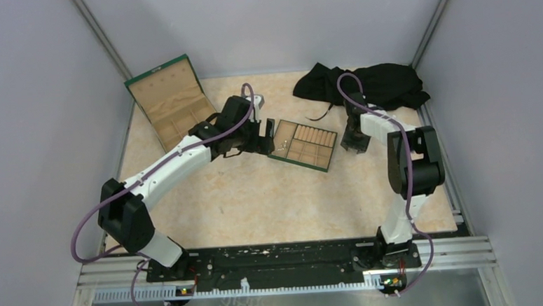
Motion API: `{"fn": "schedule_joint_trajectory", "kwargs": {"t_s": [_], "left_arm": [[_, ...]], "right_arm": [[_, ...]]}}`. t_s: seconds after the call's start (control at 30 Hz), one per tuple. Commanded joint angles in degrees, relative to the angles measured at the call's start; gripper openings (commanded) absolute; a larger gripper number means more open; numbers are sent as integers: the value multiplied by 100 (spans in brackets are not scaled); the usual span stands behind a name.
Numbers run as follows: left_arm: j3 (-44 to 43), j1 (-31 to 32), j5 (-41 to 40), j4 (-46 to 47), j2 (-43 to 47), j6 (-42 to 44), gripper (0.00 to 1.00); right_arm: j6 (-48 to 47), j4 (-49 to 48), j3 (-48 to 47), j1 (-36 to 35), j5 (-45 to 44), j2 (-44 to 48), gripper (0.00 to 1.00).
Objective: Organize the mixed jewelry
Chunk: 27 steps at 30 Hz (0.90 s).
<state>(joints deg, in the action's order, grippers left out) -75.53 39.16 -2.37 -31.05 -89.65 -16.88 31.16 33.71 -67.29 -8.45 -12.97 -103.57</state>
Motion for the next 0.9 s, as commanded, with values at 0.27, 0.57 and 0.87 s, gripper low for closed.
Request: {"fn": "schedule_joint_trajectory", "kwargs": {"t_s": [0.27,0.57,0.87], "left_arm": [[68,-18,-97,-59,230,-113,99],[36,-19,-106,-42,154,-131,99],[-41,-13,-54,-7,14,-92,99]], "right_arm": [[-493,-173,-701,32,124,-515,39],[-511,-200,-260,35,557,-144,36],[-644,-144,67,35,266,-70,26]]}}
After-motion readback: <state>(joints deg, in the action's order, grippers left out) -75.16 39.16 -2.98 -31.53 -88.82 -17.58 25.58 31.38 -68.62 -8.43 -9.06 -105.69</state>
